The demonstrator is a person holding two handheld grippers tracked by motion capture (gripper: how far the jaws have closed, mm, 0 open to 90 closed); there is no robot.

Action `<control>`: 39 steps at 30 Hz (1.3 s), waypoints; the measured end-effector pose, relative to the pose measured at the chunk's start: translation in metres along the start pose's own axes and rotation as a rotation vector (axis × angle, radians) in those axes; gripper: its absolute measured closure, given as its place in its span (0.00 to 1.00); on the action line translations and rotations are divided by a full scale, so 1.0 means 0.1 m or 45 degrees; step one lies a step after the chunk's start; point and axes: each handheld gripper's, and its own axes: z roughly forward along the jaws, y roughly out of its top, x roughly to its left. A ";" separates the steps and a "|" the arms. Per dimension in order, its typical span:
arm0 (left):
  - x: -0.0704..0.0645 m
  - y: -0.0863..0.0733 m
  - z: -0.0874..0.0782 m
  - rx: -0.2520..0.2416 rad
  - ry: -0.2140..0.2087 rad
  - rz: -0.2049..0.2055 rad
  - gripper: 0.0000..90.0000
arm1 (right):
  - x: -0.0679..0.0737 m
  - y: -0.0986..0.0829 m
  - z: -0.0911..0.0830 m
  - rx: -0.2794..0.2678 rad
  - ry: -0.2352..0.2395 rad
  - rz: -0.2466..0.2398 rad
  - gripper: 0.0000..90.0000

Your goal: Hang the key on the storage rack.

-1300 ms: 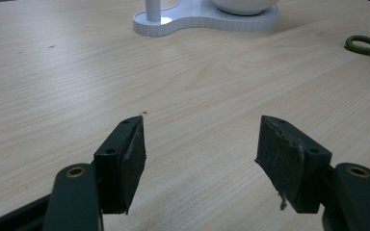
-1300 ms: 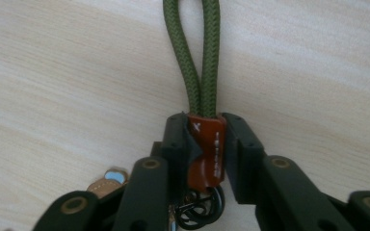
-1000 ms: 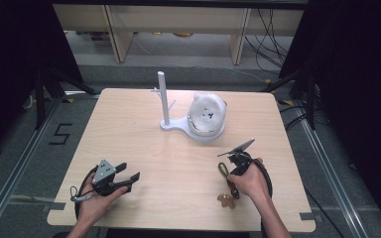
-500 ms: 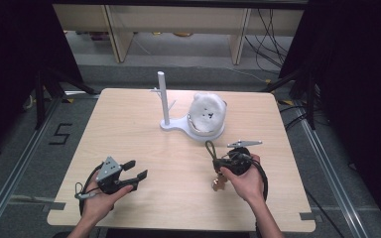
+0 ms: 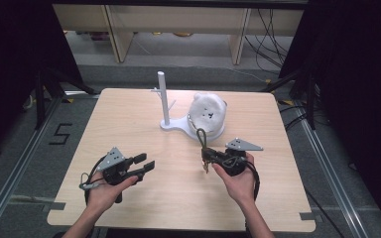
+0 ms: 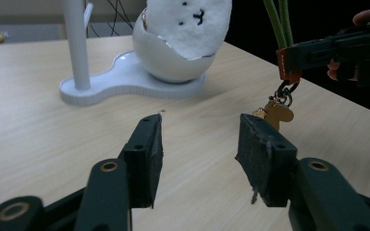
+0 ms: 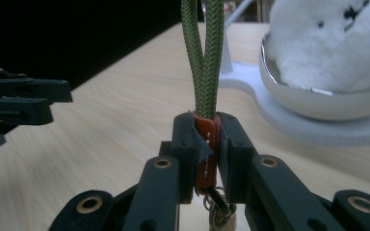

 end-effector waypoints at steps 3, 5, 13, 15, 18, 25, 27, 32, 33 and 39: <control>-0.02 0.12 0.06 -0.026 -0.028 0.000 0.60 | 0.02 0.02 0.02 -0.054 0.035 -0.052 0.89; -0.03 0.21 0.09 -0.033 -0.046 -0.004 0.61 | 0.07 0.03 0.03 -0.061 0.053 -0.011 0.89; -0.12 0.42 0.31 -0.028 -0.161 -0.003 0.68 | 0.16 0.03 0.13 -0.105 0.151 -0.057 0.89; -0.15 0.44 0.37 -0.023 -0.174 0.029 0.70 | 0.18 0.02 0.17 -0.113 0.164 -0.065 0.89; -0.20 0.44 0.44 -0.011 -0.208 0.013 0.71 | 0.23 -0.01 0.21 -0.095 0.178 -0.070 0.89; -0.21 0.46 0.52 -0.008 -0.247 -0.053 0.75 | 0.28 -0.03 0.25 -0.074 0.192 -0.076 0.89; -0.20 0.47 0.54 -0.009 -0.262 -0.074 0.76 | 0.30 -0.03 0.24 -0.062 0.195 -0.051 0.89; -0.20 0.49 0.59 -0.005 -0.282 -0.110 0.78 | 0.30 -0.02 0.26 -0.072 0.199 -0.080 0.89; -0.19 0.49 0.59 -0.008 -0.289 -0.114 0.78 | 0.30 -0.02 0.26 -0.077 0.203 -0.098 0.89; -0.20 0.52 0.61 -0.020 -0.311 -0.137 0.82 | 0.31 -0.02 0.27 -0.081 0.204 -0.106 0.89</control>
